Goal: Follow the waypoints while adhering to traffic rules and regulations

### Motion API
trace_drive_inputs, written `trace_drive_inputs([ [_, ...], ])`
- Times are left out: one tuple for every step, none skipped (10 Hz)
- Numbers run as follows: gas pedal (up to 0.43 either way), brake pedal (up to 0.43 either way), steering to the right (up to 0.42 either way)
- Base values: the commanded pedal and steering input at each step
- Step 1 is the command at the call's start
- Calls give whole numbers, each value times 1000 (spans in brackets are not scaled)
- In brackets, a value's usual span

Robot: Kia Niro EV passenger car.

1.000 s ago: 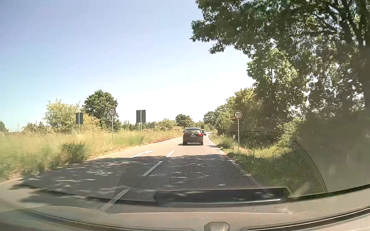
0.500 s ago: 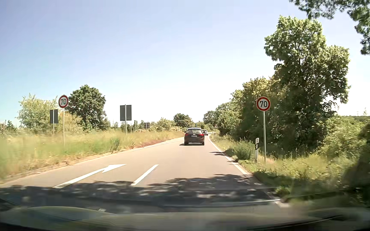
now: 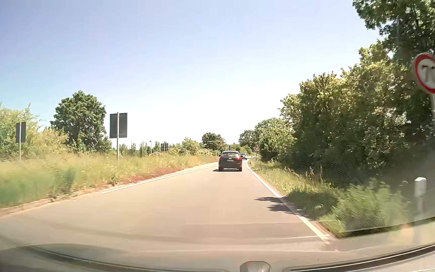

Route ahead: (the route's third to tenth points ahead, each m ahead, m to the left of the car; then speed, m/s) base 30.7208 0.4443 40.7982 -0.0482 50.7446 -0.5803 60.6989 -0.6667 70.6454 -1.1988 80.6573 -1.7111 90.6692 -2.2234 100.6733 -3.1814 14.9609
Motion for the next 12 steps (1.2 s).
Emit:
trace_drive_inputs([
  [59,30,0],
  [59,30,0],
  [59,24,0],
  [59,30,0],
  [59,30,0],
  [59,30,0],
  [59,30,0],
  [59,30,1],
  [59,30,1],
  [59,30,2],
  [59,24,3],
  [59,30,4],
])
